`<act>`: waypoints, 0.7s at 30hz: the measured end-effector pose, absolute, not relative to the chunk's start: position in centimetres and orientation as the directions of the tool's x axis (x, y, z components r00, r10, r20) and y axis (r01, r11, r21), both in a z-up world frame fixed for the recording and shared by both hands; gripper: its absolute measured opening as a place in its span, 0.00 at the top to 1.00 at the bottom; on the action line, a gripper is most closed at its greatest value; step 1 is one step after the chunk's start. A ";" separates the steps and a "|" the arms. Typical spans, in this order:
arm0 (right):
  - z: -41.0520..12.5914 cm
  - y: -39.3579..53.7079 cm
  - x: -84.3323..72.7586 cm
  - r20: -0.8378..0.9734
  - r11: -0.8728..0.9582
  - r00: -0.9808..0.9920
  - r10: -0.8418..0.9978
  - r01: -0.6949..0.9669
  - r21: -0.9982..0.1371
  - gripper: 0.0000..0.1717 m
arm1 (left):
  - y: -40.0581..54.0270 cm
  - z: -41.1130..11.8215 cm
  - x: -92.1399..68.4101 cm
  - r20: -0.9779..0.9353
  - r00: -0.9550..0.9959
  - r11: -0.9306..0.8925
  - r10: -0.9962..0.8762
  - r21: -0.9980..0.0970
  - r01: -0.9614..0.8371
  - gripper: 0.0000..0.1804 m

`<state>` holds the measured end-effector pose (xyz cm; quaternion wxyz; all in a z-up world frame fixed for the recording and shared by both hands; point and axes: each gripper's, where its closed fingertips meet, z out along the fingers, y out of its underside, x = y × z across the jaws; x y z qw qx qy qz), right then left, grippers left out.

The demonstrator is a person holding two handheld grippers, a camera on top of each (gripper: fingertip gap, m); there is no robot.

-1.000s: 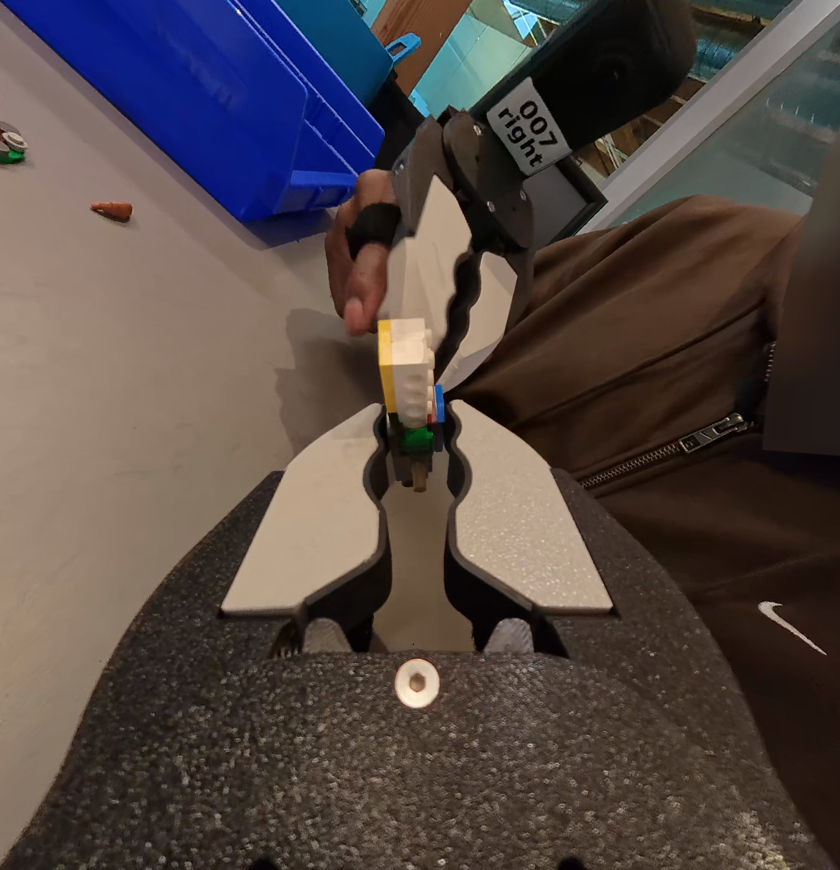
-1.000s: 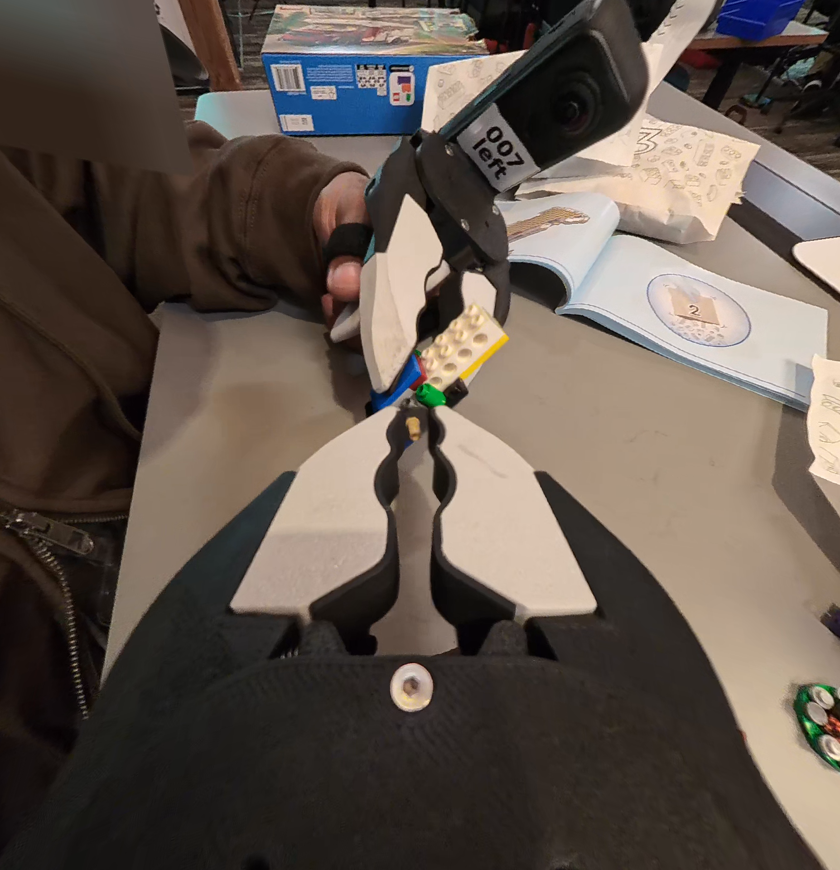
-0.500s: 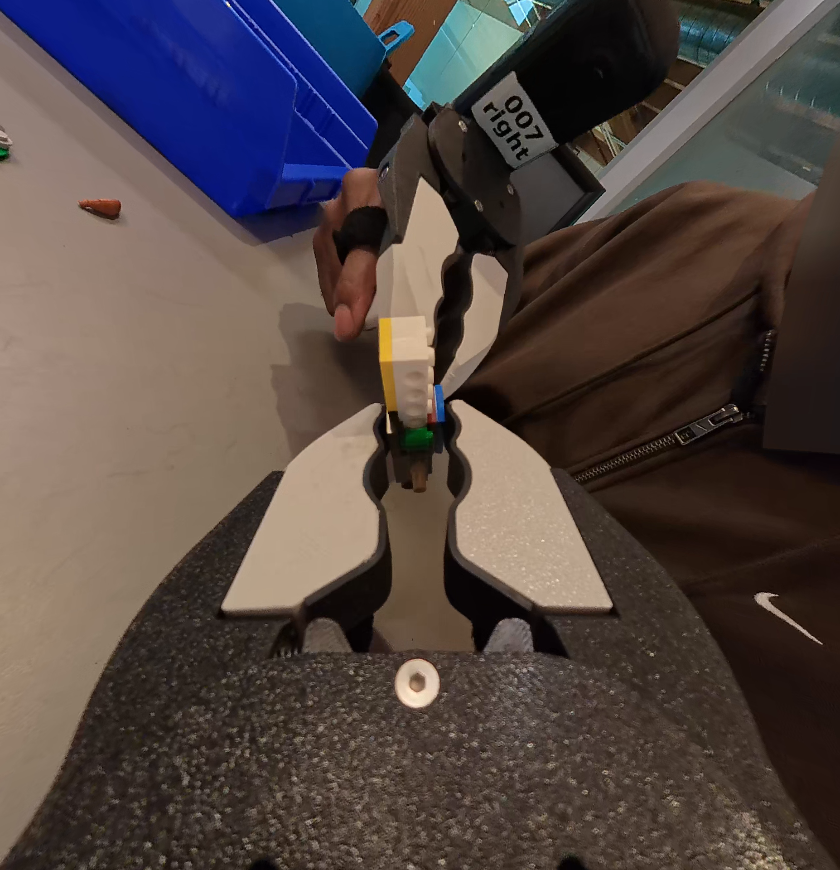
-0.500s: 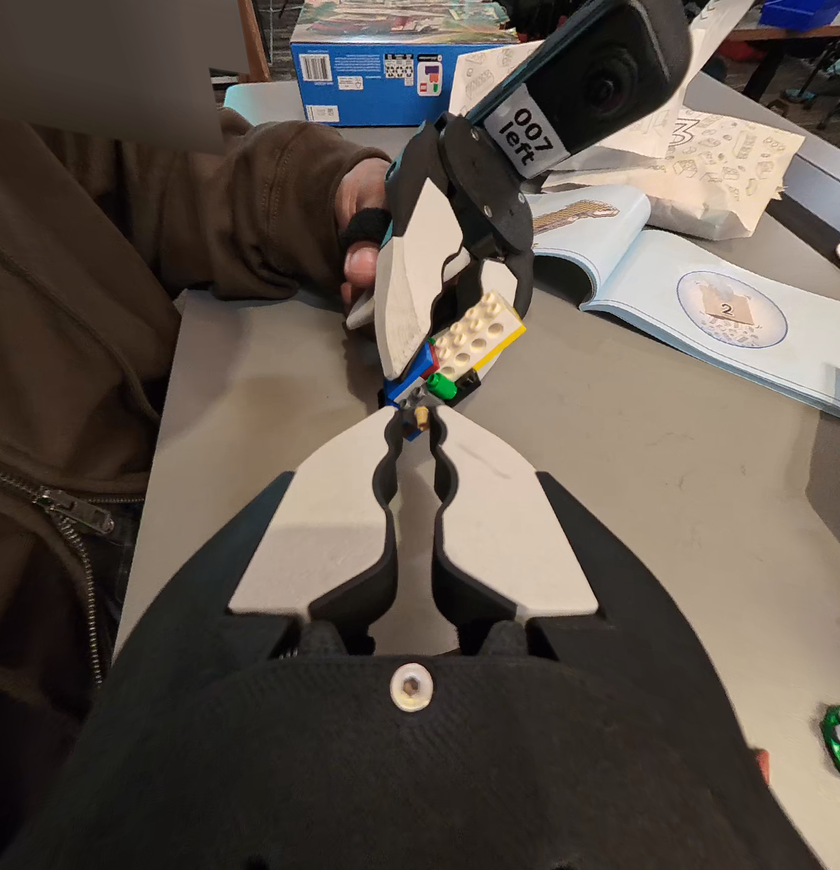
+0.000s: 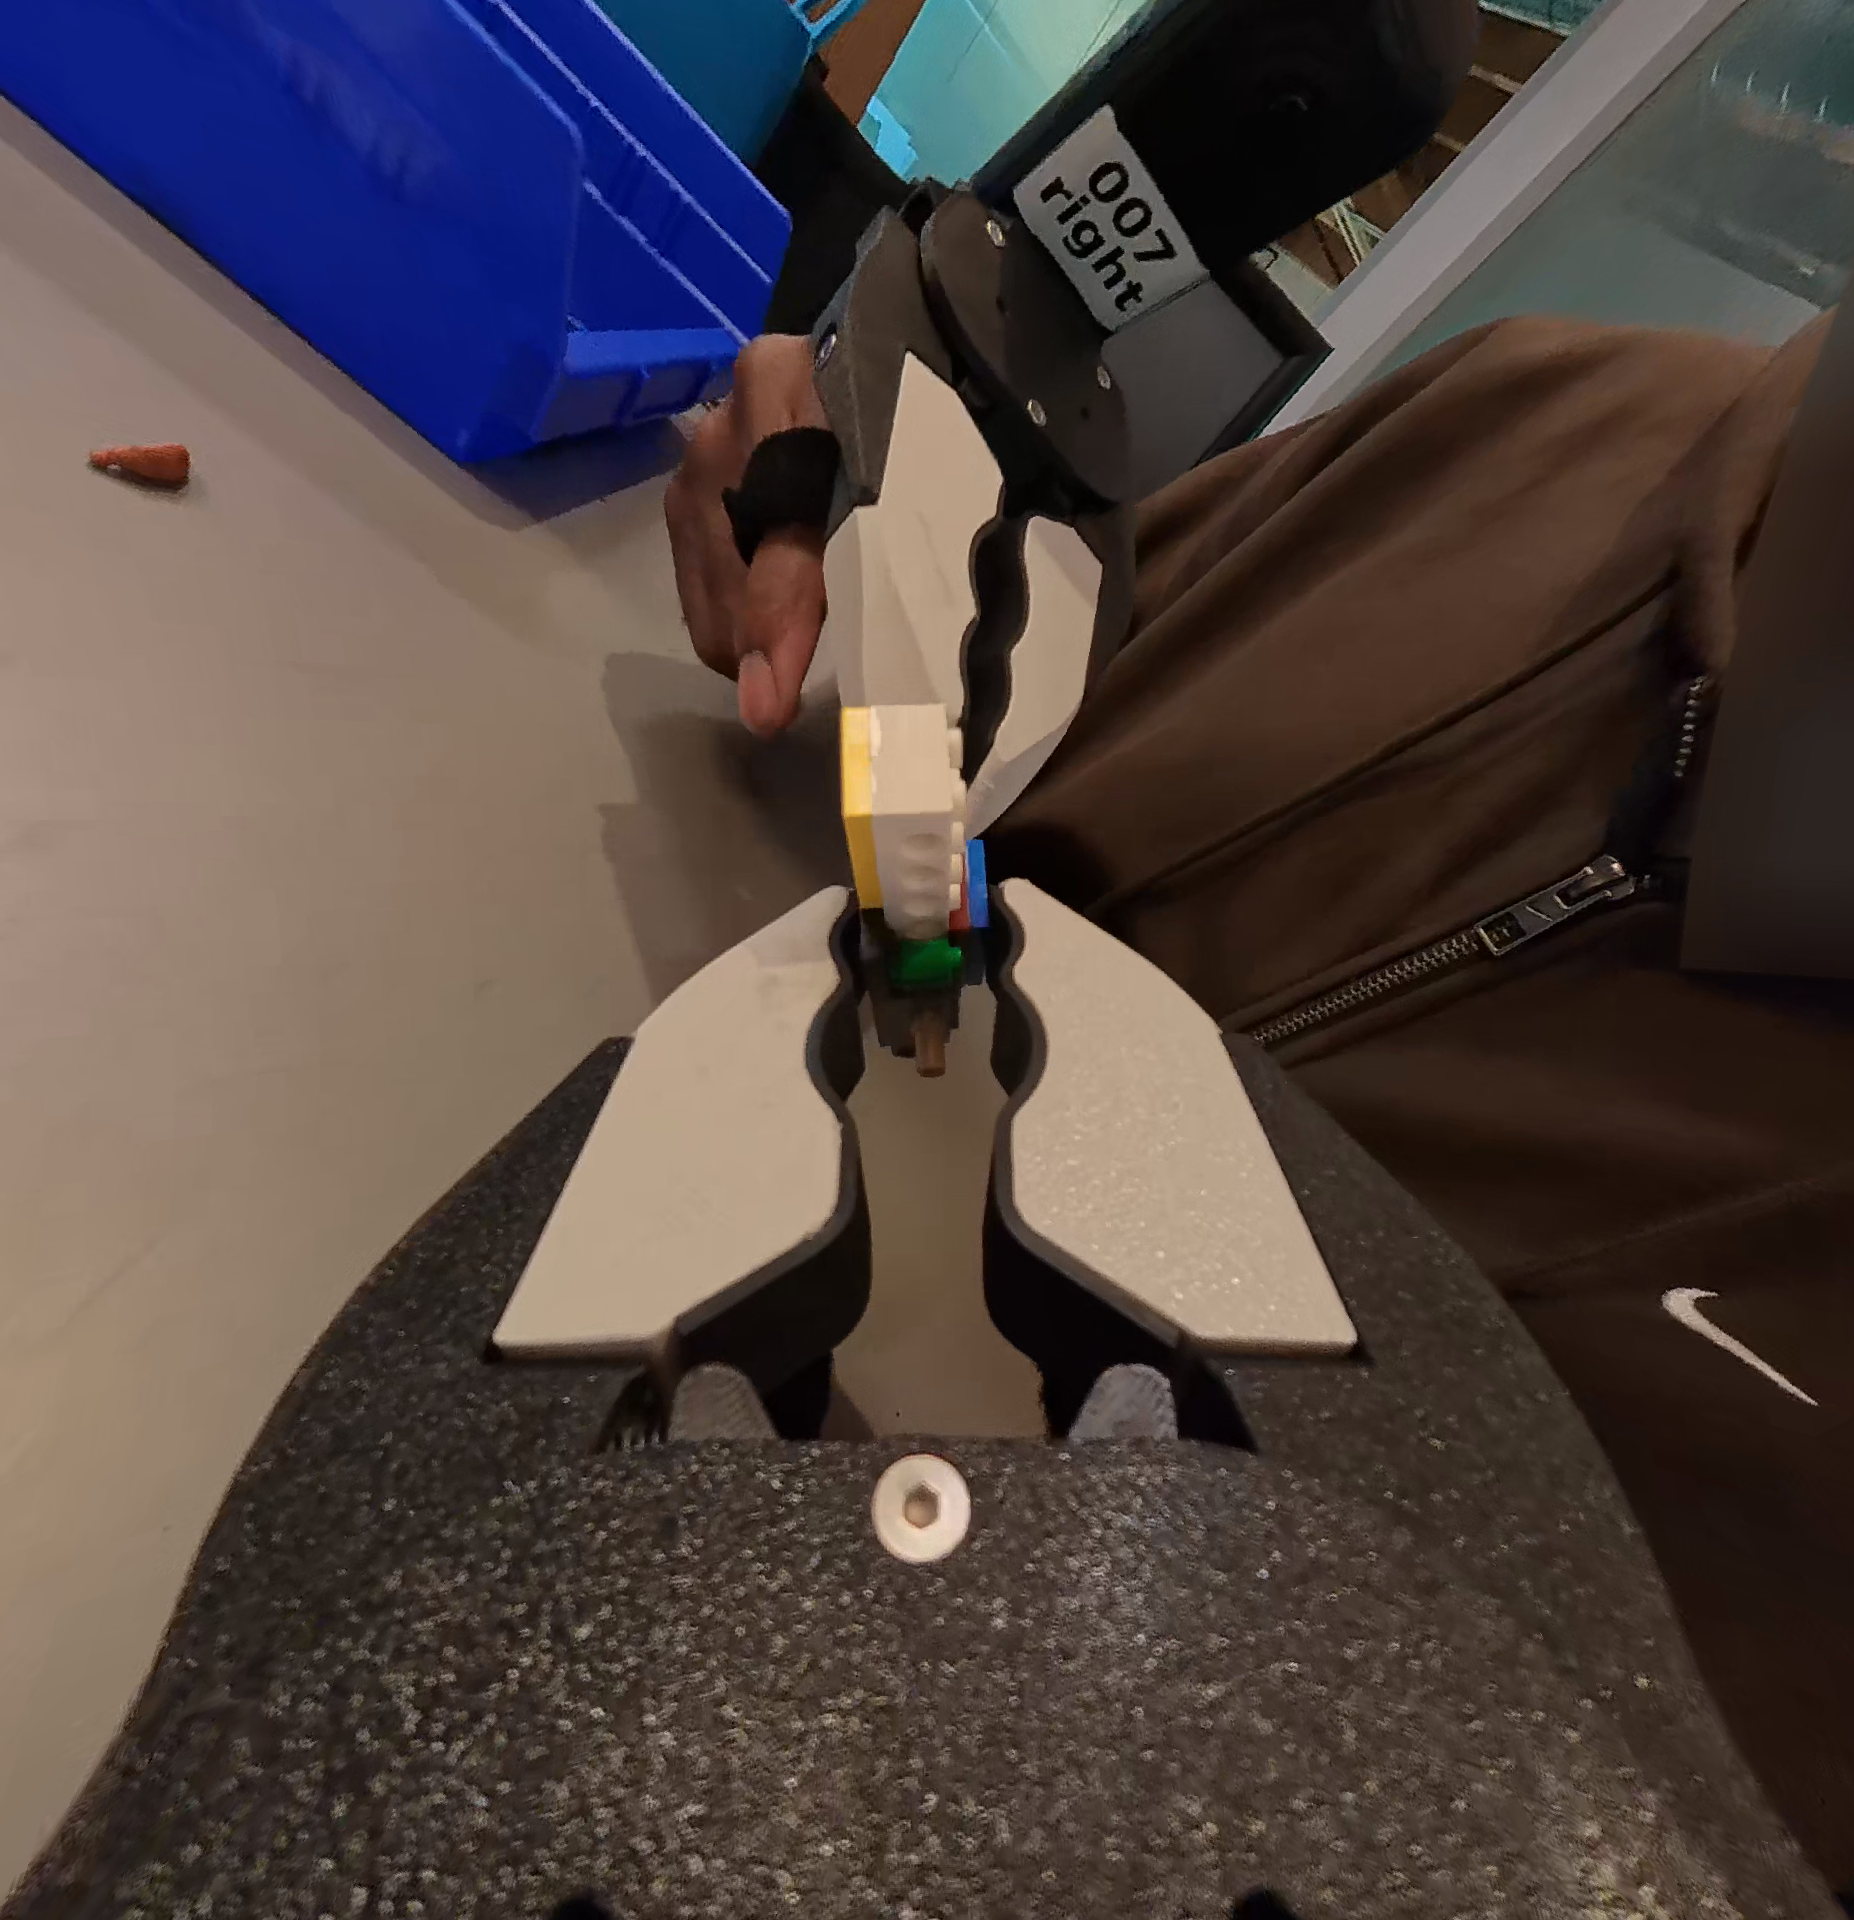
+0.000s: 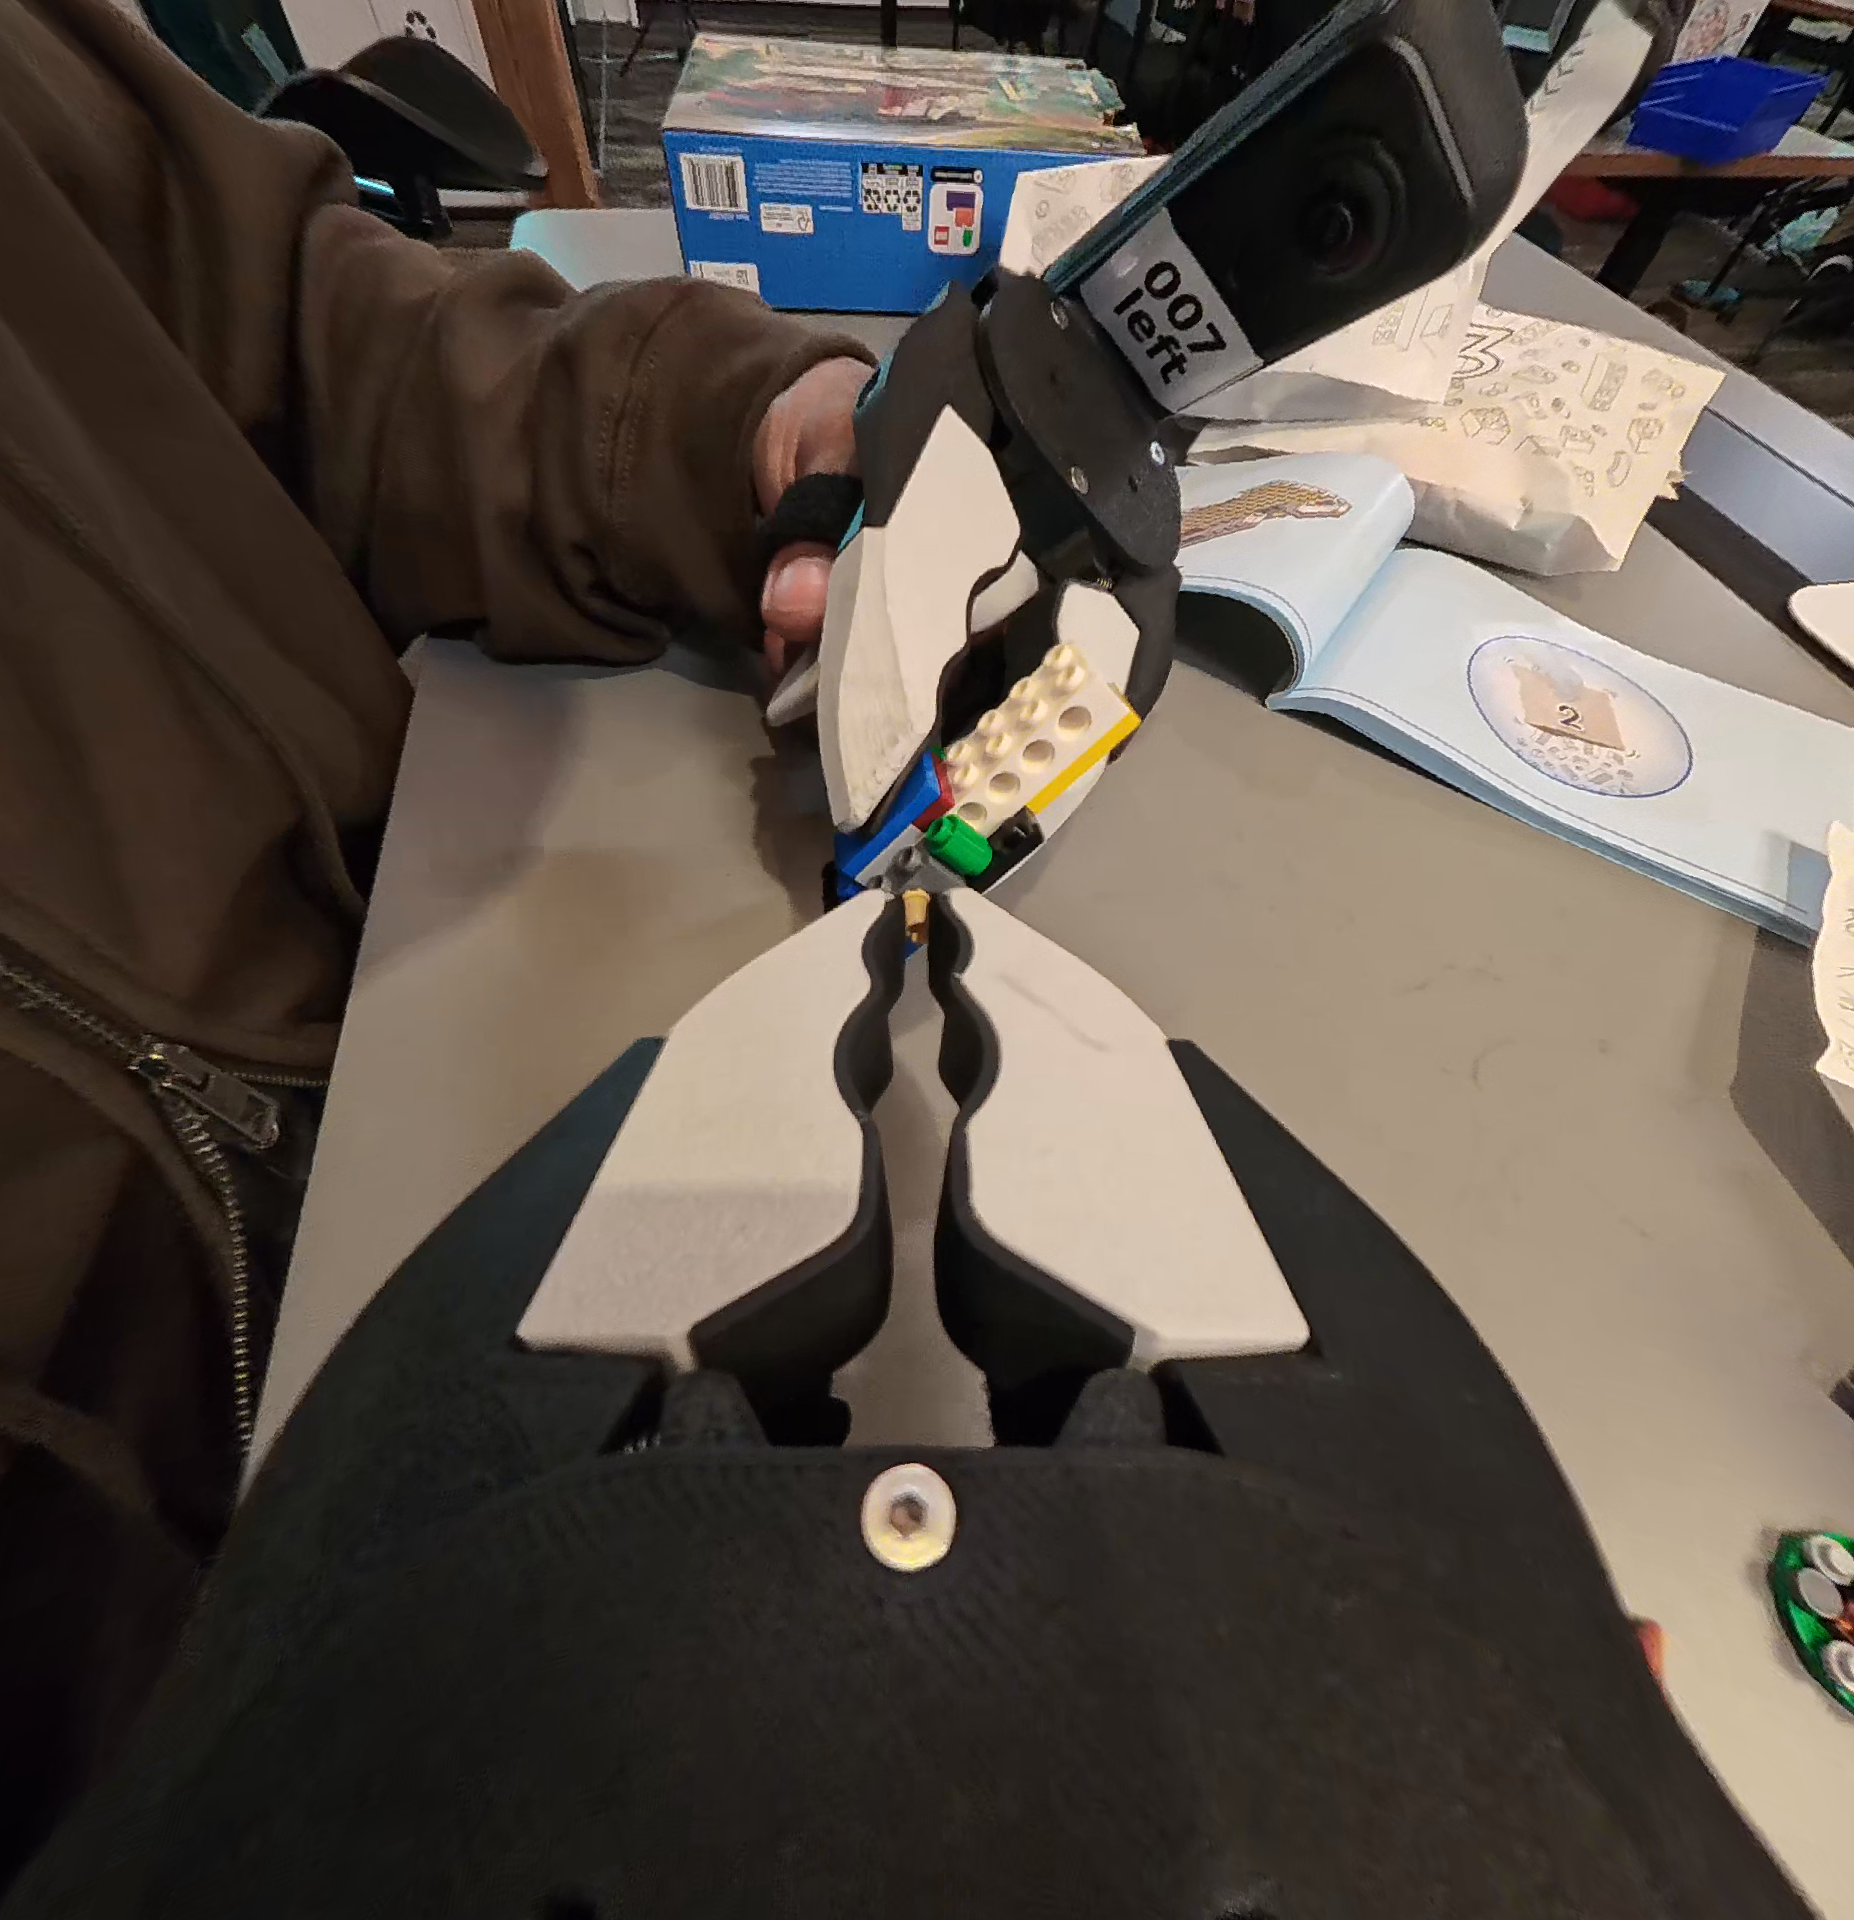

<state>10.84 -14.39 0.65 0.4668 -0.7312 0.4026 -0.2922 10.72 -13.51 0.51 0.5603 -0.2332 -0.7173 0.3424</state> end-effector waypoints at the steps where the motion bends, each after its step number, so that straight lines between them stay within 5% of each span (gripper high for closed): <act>1: 1.0 -14.4 10.7 0.055 -0.240 0.502 -0.863 -0.313 -0.919 0.97 | -13.5 0.8 10.6 0.635 -0.261 0.648 0.727 -0.760 -0.044 0.89; 12: 3.2 -15.5 8.5 0.078 -0.232 0.448 -0.891 -0.301 -0.925 1.00 | -13.0 1.1 10.6 0.570 -0.304 0.603 0.764 -0.798 0.020 0.89; 16: 5.8 -21.3 5.0 0.032 -0.115 0.275 -0.961 -0.290 -0.950 1.00 | -13.9 2.4 14.5 0.591 -0.351 0.592 0.727 -0.798 -0.117 0.89; 21: 3.4 -18.2 6.4 0.049 -0.181 0.350 -0.935 -0.355 -0.917 0.97 | -13.6 1.3 11.3 0.565 -0.344 0.597 0.750 -0.802 -0.014 0.89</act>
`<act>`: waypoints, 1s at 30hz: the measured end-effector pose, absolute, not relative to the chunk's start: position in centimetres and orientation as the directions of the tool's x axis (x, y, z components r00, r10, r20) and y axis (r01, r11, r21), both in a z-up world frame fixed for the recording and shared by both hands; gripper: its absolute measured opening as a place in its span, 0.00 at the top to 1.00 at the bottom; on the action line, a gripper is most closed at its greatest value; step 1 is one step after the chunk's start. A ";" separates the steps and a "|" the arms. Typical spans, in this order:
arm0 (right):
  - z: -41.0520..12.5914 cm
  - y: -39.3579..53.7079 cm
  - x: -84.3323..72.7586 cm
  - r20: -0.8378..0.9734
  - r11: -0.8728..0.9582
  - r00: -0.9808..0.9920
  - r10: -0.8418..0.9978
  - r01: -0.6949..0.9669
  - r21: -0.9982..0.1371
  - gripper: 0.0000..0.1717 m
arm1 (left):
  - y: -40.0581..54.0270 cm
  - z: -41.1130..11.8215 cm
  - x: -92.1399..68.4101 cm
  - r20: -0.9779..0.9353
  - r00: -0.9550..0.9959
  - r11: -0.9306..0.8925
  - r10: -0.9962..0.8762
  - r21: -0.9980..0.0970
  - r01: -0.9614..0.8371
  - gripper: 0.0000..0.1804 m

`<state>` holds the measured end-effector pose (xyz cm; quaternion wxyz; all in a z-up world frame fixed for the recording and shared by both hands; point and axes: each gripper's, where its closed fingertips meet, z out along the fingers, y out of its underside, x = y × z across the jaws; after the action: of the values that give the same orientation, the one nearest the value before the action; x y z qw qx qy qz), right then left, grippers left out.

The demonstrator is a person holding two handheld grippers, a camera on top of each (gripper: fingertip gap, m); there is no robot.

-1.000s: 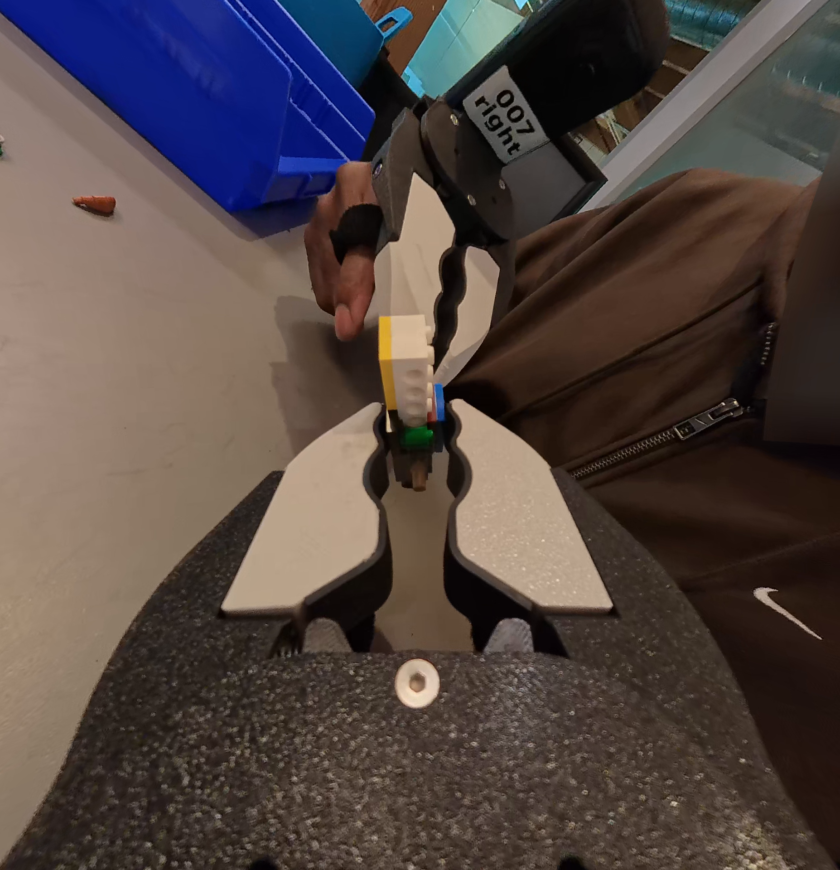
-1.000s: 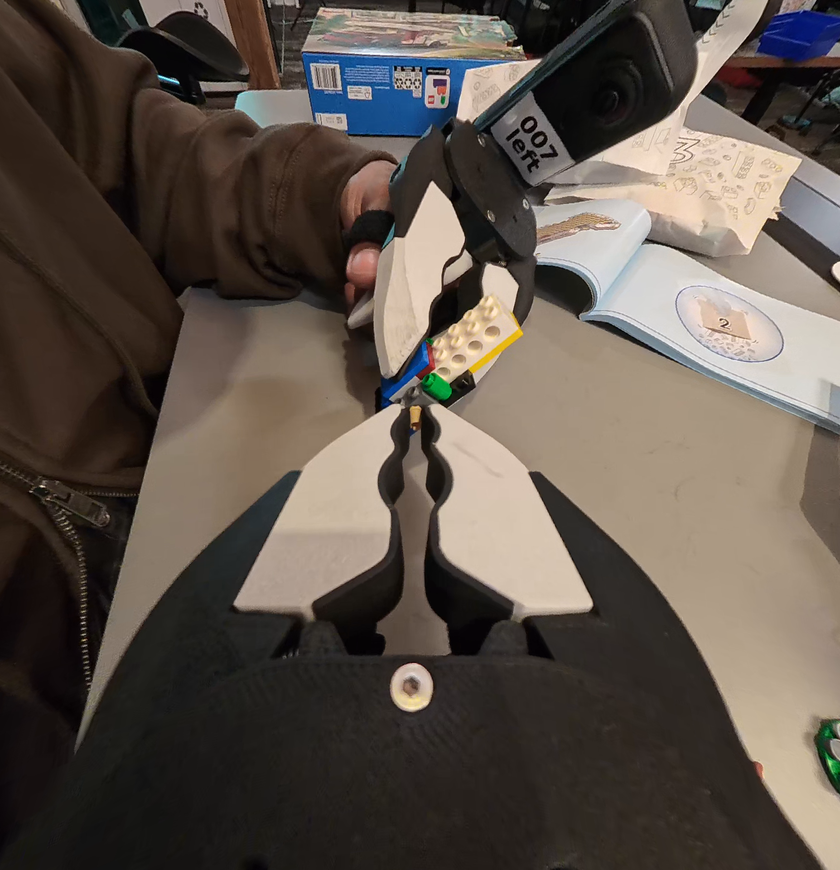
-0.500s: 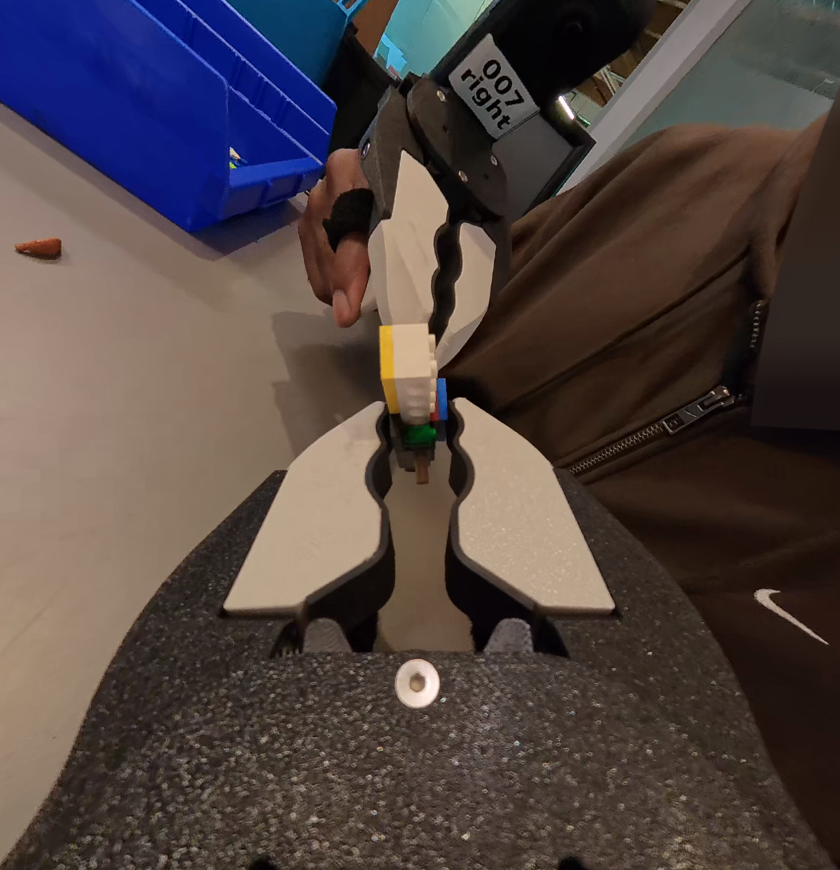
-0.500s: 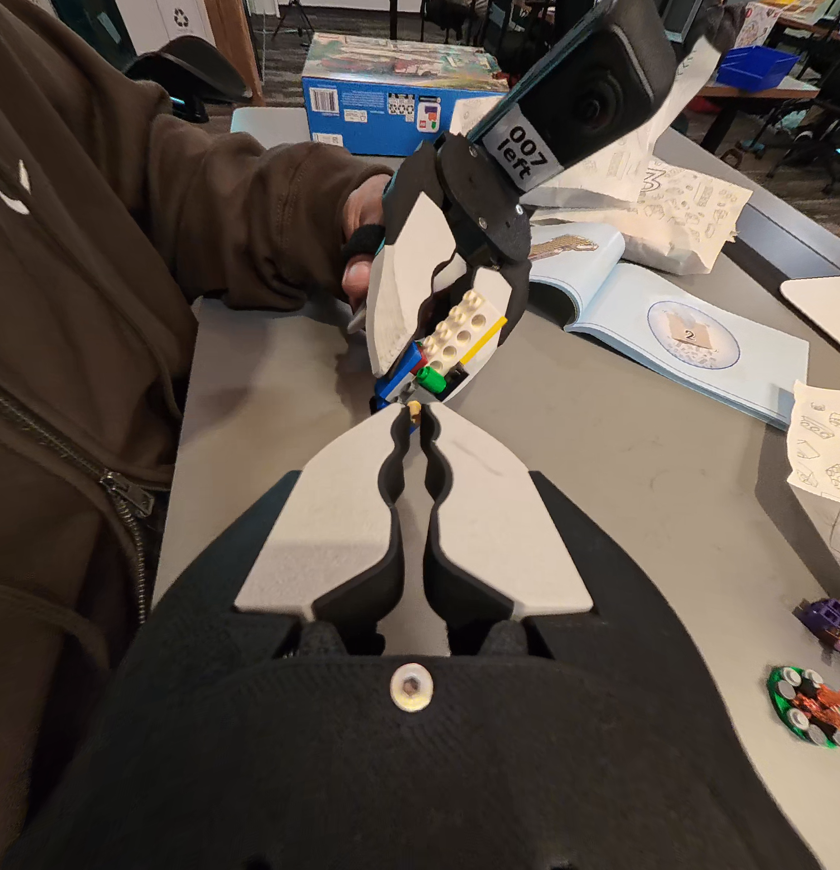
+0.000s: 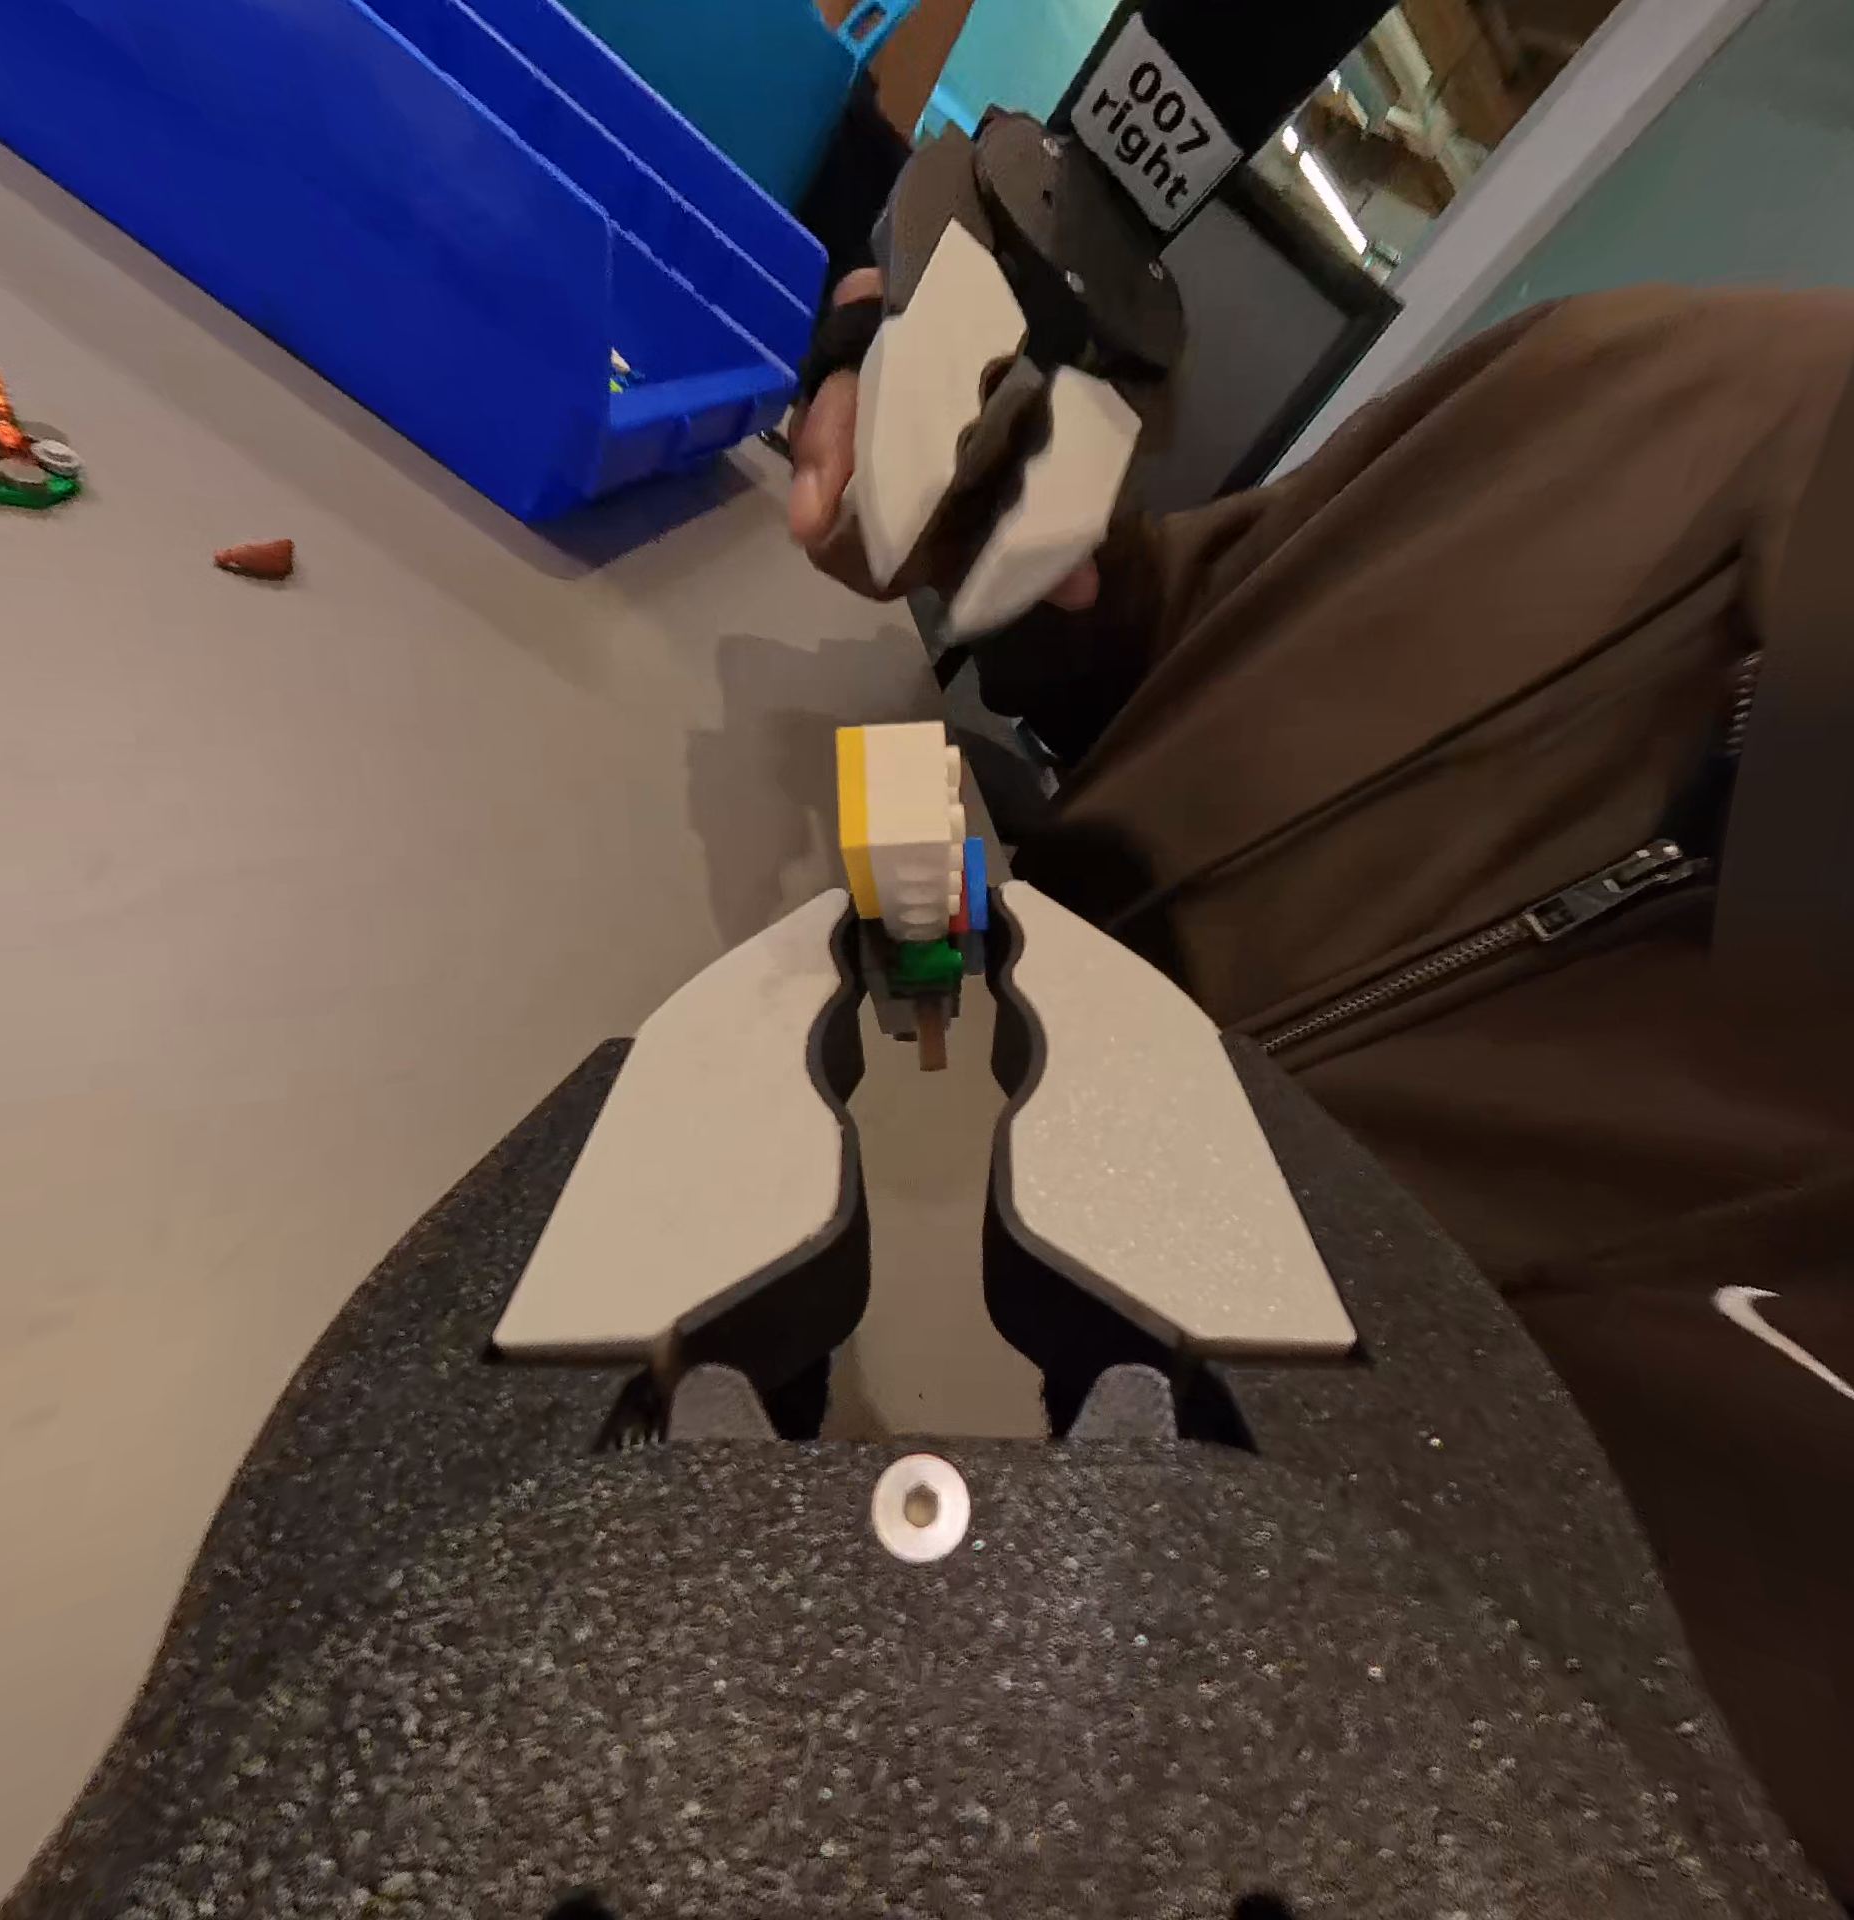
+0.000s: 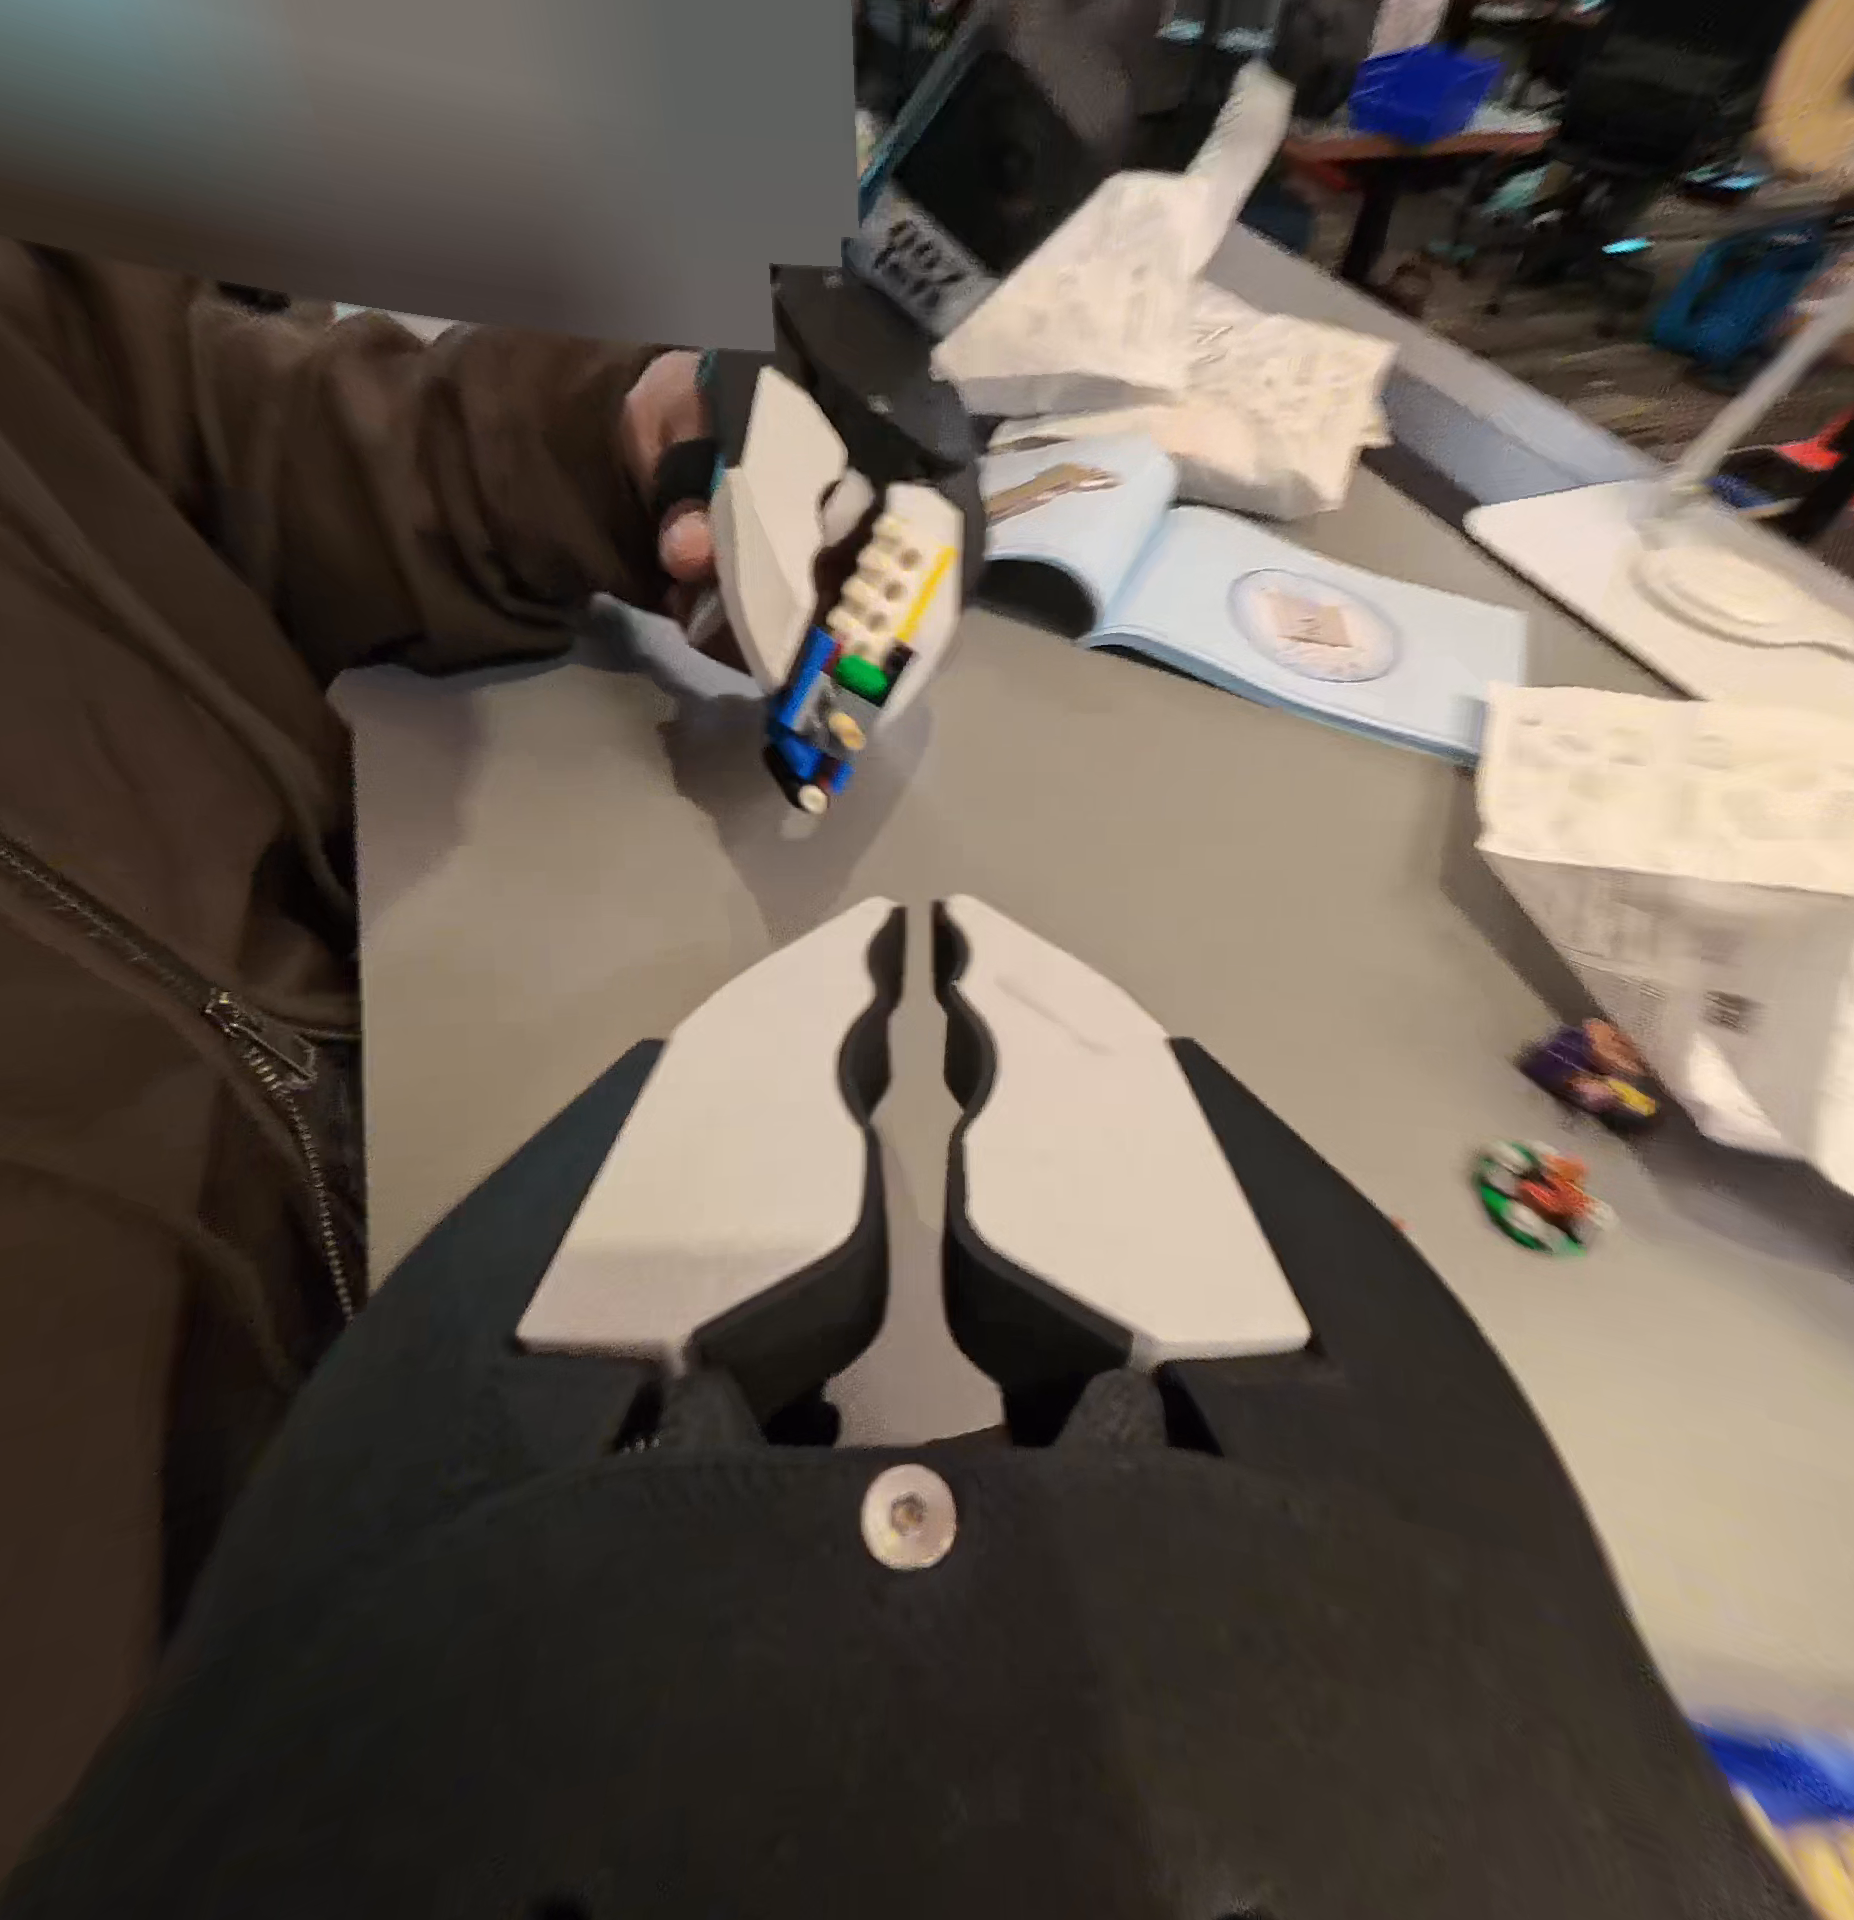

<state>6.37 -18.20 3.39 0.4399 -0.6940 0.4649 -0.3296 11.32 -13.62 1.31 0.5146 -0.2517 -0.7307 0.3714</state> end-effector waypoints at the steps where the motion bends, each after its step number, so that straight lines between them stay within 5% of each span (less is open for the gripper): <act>1: 2.5 -17.0 7.2 0.043 -0.199 0.387 -0.921 -0.373 -0.906 0.91 | -13.7 1.0 10.8 0.545 -0.358 0.586 0.758 -0.810 0.009 0.89; 10: -1.6 -14.6 10.5 0.136 -0.395 0.488 -0.862 -0.479 -0.784 0.90 | -13.6 -1.1 10.5 0.310 -0.523 0.500 0.794 -0.823 0.271 0.89; 20: -1.6 -13.8 10.7 0.055 -0.374 0.563 -0.825 -0.469 -0.800 0.97 | -13.1 -1.7 10.9 0.173 -0.522 0.410 0.835 -0.829 0.382 0.89; 30: -2.3 -14.4 11.3 0.213 -0.495 0.603 -0.769 -0.352 -0.794 0.97 | -13.8 -2.0 11.4 0.079 -0.541 0.351 0.838 -0.835 0.423 0.89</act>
<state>11.31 -14.35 -2.30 0.3670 -0.8166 0.3430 -0.2844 11.43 -13.81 -2.04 0.2583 -0.4037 -0.7803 0.4017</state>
